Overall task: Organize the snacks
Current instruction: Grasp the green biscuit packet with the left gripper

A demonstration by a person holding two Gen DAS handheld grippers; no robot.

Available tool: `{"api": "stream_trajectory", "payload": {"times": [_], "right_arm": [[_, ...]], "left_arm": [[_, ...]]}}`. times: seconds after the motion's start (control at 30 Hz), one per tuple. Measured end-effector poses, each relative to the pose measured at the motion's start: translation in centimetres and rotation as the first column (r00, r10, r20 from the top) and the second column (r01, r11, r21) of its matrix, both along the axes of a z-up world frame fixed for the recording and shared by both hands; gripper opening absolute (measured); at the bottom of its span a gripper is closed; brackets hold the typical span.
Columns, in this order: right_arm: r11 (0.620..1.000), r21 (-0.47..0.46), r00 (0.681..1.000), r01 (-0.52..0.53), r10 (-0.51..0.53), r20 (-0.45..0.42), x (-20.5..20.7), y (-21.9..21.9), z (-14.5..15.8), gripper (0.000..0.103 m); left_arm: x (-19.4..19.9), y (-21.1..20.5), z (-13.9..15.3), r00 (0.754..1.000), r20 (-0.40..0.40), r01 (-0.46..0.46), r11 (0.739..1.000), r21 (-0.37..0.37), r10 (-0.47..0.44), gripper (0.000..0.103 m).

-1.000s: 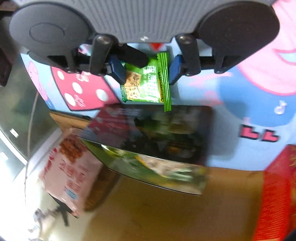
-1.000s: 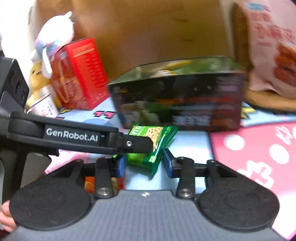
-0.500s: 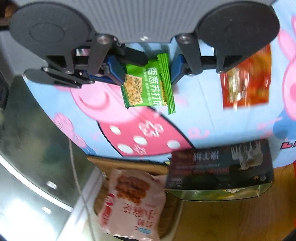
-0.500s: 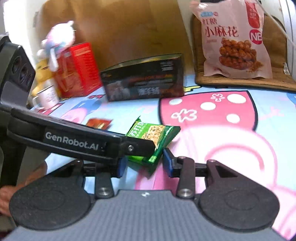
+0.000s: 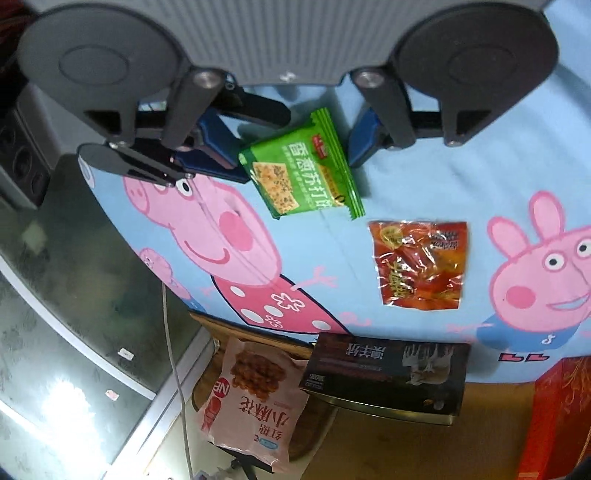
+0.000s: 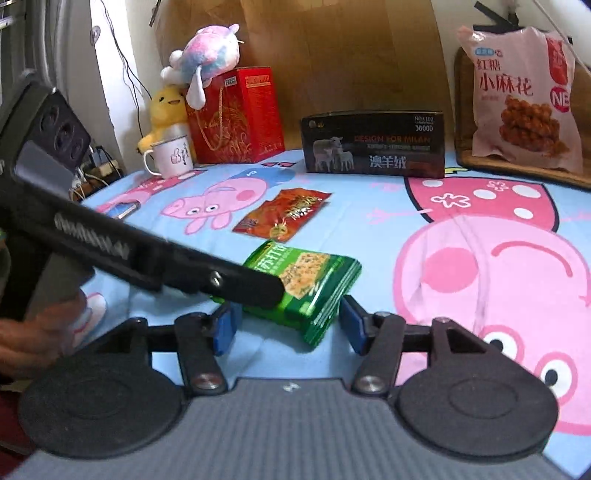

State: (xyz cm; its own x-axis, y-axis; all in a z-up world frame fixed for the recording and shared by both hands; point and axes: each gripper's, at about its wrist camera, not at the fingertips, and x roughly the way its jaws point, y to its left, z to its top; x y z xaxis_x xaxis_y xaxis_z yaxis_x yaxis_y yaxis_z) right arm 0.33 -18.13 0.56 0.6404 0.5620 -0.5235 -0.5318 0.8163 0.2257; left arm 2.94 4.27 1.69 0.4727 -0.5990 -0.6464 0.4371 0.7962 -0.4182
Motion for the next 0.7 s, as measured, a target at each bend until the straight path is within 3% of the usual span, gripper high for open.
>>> {"api": "stream_trajectory", "payload": {"times": [0.13,0.3,0.5,0.57,0.63,0.7], "right_arm": [[0.997,-0.076,0.999,-0.001,0.004,0.047,-0.7,0.8,-0.1,0.062],[0.996,-0.089,0.995,0.028,-0.019,0.1,-2.1,1.3,-0.7,0.064],[0.996,-0.09,0.995,0.018,-0.009,0.1,-2.4,1.4,-0.6,0.062],[0.995,-0.098,0.994,0.027,-0.016,0.106,-2.5,1.4,-0.5,0.055],[0.993,-0.104,0.992,0.057,-0.045,0.114,-2.5,1.3,-0.5,0.039],[0.994,-0.084,0.992,0.076,-0.067,0.102,-2.4,0.8,-0.4,0.038]], "left_arm": [[0.4,-0.9,0.2,1.0,-0.019,0.023,1.0,0.015,-0.023,0.082],[0.8,-2.0,0.3,0.999,-0.034,0.018,0.998,0.057,-0.016,0.081],[0.0,-2.4,0.3,1.0,-0.026,-0.013,0.997,0.072,0.015,0.064],[-0.2,-2.5,0.4,1.0,-0.017,-0.022,0.996,0.089,0.024,0.057],[-0.3,-2.5,0.5,0.999,-0.011,-0.03,0.995,0.097,0.031,0.052],[-0.3,-2.4,0.8,0.999,-0.013,-0.032,0.996,0.084,0.034,0.05]]}}
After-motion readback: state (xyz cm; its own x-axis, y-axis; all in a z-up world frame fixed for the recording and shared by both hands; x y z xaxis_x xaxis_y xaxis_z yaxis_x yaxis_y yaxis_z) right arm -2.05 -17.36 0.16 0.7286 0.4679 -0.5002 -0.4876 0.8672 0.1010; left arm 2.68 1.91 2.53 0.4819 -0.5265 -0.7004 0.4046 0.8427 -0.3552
